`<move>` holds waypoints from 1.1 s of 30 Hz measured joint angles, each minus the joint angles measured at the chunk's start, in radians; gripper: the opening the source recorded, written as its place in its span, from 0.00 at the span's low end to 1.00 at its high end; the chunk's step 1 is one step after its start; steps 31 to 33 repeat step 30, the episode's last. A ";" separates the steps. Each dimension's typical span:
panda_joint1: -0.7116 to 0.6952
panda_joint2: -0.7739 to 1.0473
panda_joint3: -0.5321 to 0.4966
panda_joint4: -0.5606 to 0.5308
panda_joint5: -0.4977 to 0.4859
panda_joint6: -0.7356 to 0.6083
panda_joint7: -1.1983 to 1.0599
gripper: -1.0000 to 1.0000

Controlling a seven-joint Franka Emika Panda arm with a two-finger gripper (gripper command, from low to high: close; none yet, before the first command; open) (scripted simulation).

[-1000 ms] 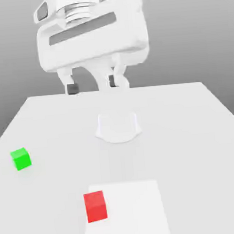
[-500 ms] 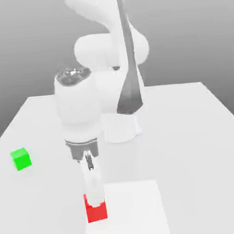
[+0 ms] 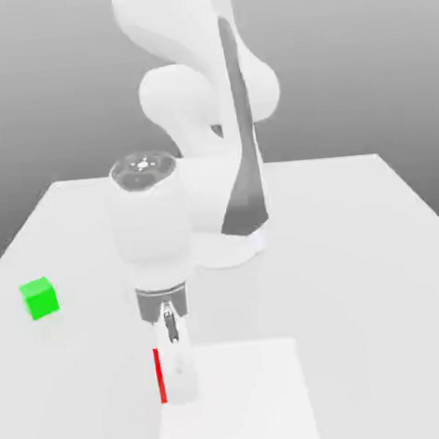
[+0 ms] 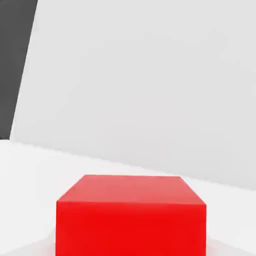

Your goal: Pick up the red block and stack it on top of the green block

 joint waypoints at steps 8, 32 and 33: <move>-0.311 -0.124 -0.154 -0.051 -0.037 -0.066 -0.368 0.00; -0.578 0.008 -0.356 -0.108 0.151 0.106 -1.035 1.00; -0.578 0.008 -0.356 -0.108 0.151 0.106 -1.035 1.00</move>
